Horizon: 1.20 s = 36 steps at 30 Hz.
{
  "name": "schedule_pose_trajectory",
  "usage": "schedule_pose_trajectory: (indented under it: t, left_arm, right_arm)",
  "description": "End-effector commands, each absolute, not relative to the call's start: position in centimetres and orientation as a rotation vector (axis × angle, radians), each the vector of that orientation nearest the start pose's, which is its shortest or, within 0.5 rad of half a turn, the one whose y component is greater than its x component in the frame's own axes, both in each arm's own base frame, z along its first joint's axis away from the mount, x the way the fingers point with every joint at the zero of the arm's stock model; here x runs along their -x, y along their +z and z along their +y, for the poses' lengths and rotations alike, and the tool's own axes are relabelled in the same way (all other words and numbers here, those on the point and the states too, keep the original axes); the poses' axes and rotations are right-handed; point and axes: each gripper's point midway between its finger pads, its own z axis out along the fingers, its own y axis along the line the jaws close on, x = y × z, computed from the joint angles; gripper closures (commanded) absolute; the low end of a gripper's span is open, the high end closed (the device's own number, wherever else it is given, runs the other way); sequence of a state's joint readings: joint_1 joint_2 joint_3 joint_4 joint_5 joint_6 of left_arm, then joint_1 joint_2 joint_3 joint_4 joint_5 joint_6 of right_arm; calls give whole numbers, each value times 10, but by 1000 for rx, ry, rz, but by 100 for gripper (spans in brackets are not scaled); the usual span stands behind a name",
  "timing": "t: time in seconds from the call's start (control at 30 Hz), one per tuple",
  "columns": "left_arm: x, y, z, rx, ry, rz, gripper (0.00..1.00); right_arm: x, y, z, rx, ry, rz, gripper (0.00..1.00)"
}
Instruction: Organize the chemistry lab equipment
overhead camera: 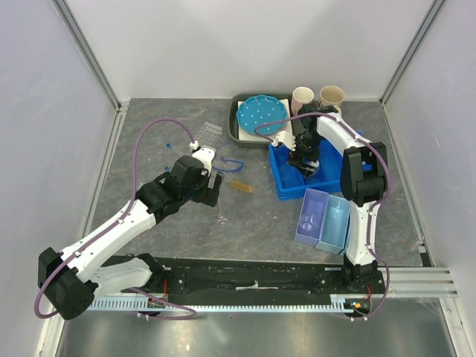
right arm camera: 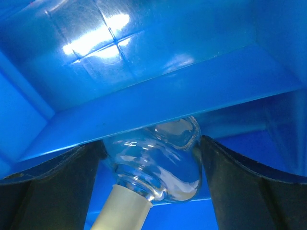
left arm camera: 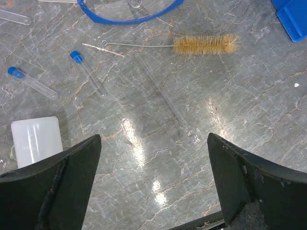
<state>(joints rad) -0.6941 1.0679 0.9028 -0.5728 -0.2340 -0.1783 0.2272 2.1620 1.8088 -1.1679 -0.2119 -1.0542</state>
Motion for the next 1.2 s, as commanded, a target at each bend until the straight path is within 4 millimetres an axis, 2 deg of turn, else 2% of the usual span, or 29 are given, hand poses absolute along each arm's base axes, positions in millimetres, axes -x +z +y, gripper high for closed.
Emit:
schedule_pose_trajectory:
  t: [0.0, 0.07, 0.3, 0.4, 0.43, 0.47, 0.53, 0.57, 0.6, 0.63, 0.67, 0.7, 0.73, 0.77, 0.8, 0.83, 0.87, 0.9, 0.93, 0.97, 1.0, 1.03, 1.1, 1.13, 1.17]
  left_arm:
    - [-258, 173, -166, -491, -163, 2201, 2]
    - [-258, 173, -166, -492, -163, 2201, 2]
    - [-258, 174, -166, -487, -166, 2197, 2]
    - [-257, 176, -165, -483, -167, 2194, 2]
    - [-257, 176, -166, -481, -171, 2192, 2]
    - [-257, 176, -166, -483, -174, 2192, 2]
    - [-256, 178, -167, -481, -185, 2189, 2]
    - [-255, 178, -168, -482, -193, 2189, 2]
    - [-255, 178, -169, -483, -200, 2188, 2]
    - [-255, 179, -170, -481, -208, 2187, 2]
    - [-254, 180, -172, -487, -227, 2186, 2]
    - [-253, 179, -174, -486, -238, 2187, 2]
    - [-252, 181, -178, -489, -276, 2183, 2]
    - [-252, 182, -180, -485, -298, 2183, 2]
    - [-250, 184, -184, -481, -335, 2182, 1]
    - [-242, 187, -196, -480, -444, 2196, 1]
    - [-237, 193, -202, -466, -508, 2192, 1]
    - [-232, 198, -210, -462, -587, 2185, 2]
    - [-225, 206, -223, -424, -713, 2172, 1]
    - [-220, 204, -227, -399, -763, 2185, 1]
    - [-218, 202, -230, -364, -796, 2201, 1]
    - [-217, 199, -232, -282, -828, 2234, 1]
    - [-217, 175, -231, -149, -810, 2346, 3]
    - [-220, 165, -226, -94, -761, 2385, 5]
    - [-220, 152, -222, -56, -715, 2440, 5]
  right_arm:
    - [-408, 74, 96, 1826, 237, 2317, 6]
    - [-412, 84, 98, 1806, 222, 2302, 2]
    - [-416, 128, 104, 1724, 205, 2257, 2]
    - [-416, 153, 107, 1674, 189, 2217, 2]
    - [-414, 159, 110, 1654, 203, 2213, 2]
    - [-411, 174, 111, 1622, 195, 2193, 2]
    - [-400, 182, 116, 1569, 243, 2195, 2]
    - [-392, 200, 119, 1538, 250, 2159, 2]
    - [-391, 208, 122, 1499, 252, 2130, 2]
    - [-378, 200, 123, 1480, 291, 2150, 2]
    - [-374, 225, 130, 1406, 301, 2068, 2]
    - [-369, 231, 132, 1358, 310, 2053, 2]
    - [-357, 218, 133, 1326, 342, 2076, 2]
    - [-358, 246, 137, 1217, 323, 1988, 2]
    - [-356, 251, 137, 1155, 316, 1969, 1]
    - [-349, 233, 135, 1092, 327, 2005, 2]
    - [-358, 263, 131, 881, 286, 1939, 2]
    - [-358, 264, 128, 792, 282, 1933, 2]
    - [-350, 241, 125, 739, 302, 1977, 2]
    - [-347, 251, 125, 711, 313, 1922, 2]
    - [-339, 246, 130, 717, 389, 1918, 2]
    - [-331, 232, 132, 731, 435, 1939, 2]
    - [-325, 233, 132, 718, 501, 1912, 2]
    - [-321, 225, 131, 712, 524, 1916, 2]
    - [-320, 231, 130, 705, 524, 1884, 2]
